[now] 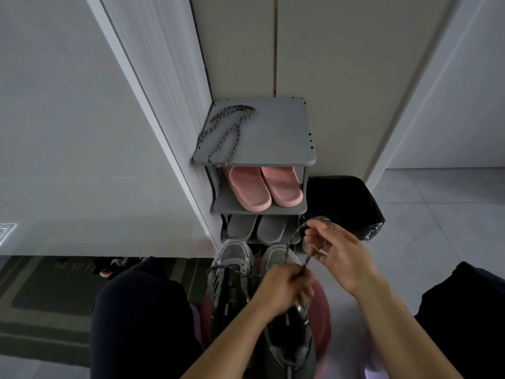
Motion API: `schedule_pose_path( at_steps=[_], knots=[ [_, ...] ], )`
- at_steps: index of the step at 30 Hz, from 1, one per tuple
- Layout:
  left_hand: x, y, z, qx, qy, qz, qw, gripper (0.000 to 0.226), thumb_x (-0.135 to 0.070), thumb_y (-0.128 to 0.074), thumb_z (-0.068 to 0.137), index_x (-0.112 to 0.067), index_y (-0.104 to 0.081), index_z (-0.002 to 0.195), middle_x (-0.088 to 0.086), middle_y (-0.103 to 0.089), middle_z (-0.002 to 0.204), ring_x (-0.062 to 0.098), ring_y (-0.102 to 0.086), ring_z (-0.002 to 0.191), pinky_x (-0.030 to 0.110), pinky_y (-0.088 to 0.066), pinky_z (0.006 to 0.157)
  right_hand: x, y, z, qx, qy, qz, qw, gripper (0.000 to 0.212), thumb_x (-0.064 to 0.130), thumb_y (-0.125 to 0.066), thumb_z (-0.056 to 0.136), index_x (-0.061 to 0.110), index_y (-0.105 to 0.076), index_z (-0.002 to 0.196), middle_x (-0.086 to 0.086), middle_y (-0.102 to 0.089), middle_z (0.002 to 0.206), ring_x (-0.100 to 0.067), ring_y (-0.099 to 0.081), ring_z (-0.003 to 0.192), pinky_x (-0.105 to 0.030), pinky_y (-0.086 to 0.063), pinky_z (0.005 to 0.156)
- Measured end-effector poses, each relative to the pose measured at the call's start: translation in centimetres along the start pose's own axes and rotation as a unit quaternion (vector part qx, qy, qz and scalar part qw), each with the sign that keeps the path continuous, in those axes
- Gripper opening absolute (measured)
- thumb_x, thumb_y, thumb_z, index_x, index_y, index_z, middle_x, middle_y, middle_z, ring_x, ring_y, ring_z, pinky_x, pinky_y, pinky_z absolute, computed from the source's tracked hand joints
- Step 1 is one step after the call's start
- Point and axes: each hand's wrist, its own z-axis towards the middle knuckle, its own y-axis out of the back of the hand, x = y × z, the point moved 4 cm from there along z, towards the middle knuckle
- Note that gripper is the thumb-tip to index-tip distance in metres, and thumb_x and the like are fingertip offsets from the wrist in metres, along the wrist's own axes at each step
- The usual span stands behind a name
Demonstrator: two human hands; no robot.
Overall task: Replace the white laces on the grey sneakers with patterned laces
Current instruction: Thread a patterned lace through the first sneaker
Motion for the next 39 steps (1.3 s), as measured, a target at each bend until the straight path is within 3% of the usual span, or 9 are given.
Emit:
schedule_pose_path(
  at_steps=[4,7,11,14,17,20,27,35,39],
  knots=[
    [-0.2,2.6,0.8,-0.057,-0.028,0.159,0.985,0.017,-0.019,-0.059,0.090,-0.010,-0.062,0.104,-0.002,-0.061,0.073,-0.002,-0.049,0.051,0.012,-0.040,0.055,-2.9,1.6,-0.7,0.003,-0.051,-0.215,0.975,0.010,0.019,-0.062,0.085,0.010,-0.065,0.088,-0.002,-0.056,0.074,-0.012,-0.050,0.068,-0.024,-0.040,0.067],
    [-0.2,2.7,1.1,-0.036,-0.036,0.215,0.975,0.019,-0.019,-0.062,0.088,-0.010,-0.067,0.103,0.003,-0.064,0.088,0.004,-0.051,0.061,0.019,-0.045,0.066,-5.2,1.7,-0.9,0.018,-0.077,-0.226,0.971,0.011,0.012,-0.067,0.081,0.004,-0.059,0.079,-0.004,-0.053,0.061,-0.008,-0.045,0.051,-0.017,-0.038,0.050],
    [0.6,3.5,0.6,-0.073,-0.023,0.226,0.971,0.021,-0.023,-0.065,0.085,-0.010,-0.070,0.101,0.002,-0.062,0.098,0.012,-0.057,0.085,0.015,-0.040,0.073,-5.9,2.2,-0.4,-0.010,-0.083,-0.187,0.979,0.004,0.002,-0.062,0.084,-0.001,-0.060,0.082,-0.009,-0.063,0.065,-0.010,-0.057,0.051,-0.016,-0.048,0.048],
    [1.8,3.9,-0.1,-0.113,-0.008,0.294,0.949,0.020,-0.026,-0.063,0.086,-0.014,-0.071,0.101,-0.006,-0.046,0.101,0.010,-0.047,0.096,0.012,-0.033,0.080,-6.2,3.2,-0.3,-0.039,-0.084,-0.224,0.970,0.006,0.002,-0.061,0.085,-0.003,-0.062,0.084,-0.009,-0.063,0.064,-0.014,-0.057,0.055,-0.015,-0.048,0.048],
    [2.5,3.1,-0.3,-0.102,0.017,0.342,0.934,0.022,-0.031,-0.060,0.088,-0.022,-0.070,0.106,-0.008,-0.041,0.134,0.016,-0.030,0.124,0.025,-0.027,0.103,-6.8,3.1,-0.4,-0.034,-0.084,-0.269,0.959,0.010,0.003,-0.060,0.086,-0.003,-0.061,0.078,-0.010,-0.060,0.062,-0.014,-0.055,0.053,-0.013,-0.046,0.046],
    [2.8,2.1,-0.1,-0.090,0.044,0.360,0.928,0.025,-0.032,-0.058,0.089,-0.024,-0.067,0.111,-0.009,-0.029,0.149,0.019,-0.018,0.135,0.033,-0.019,0.111,-7.3,2.7,-0.2,-0.020,-0.081,-0.284,0.955,0.017,0.003,-0.058,0.088,0.000,-0.058,0.071,-0.008,-0.059,0.059,-0.010,-0.054,0.048,-0.014,-0.044,0.046],
    [3.5,1.4,0.1,-0.124,0.035,0.331,0.935,0.027,-0.029,-0.057,0.090,-0.022,-0.066,0.115,-0.011,-0.031,0.148,0.017,-0.020,0.135,0.028,-0.020,0.111,-7.5,2.7,0.2,-0.012,-0.073,-0.305,0.949,0.023,0.003,-0.054,0.090,0.003,-0.056,0.067,-0.004,-0.058,0.057,-0.009,-0.053,0.048,-0.015,-0.044,0.046],
    [4.1,1.0,0.1,-0.155,0.006,0.264,0.952,0.024,-0.023,-0.059,0.089,-0.018,-0.068,0.111,-0.010,-0.039,0.141,0.013,-0.028,0.129,0.006,-0.015,0.097,-8.4,2.8,0.5,-0.073,0.015,-0.472,0.878,0.032,0.014,-0.059,0.087,0.015,-0.045,0.059,-0.002,-0.053,0.054,-0.015,-0.048,0.051,-0.023,-0.035,0.051],
    [4.0,1.1,0.5,-0.160,0.011,0.278,0.947,0.021,-0.020,-0.060,0.087,-0.015,-0.069,0.106,-0.008,-0.043,0.138,0.016,-0.033,0.126,0.009,-0.020,0.095,-8.6,2.4,0.3,-0.042,-0.018,-0.375,0.926,0.034,0.008,-0.057,0.089,0.012,-0.045,0.058,-0.001,-0.048,0.050,-0.005,-0.045,0.041,-0.017,-0.037,0.045]
  ],
)
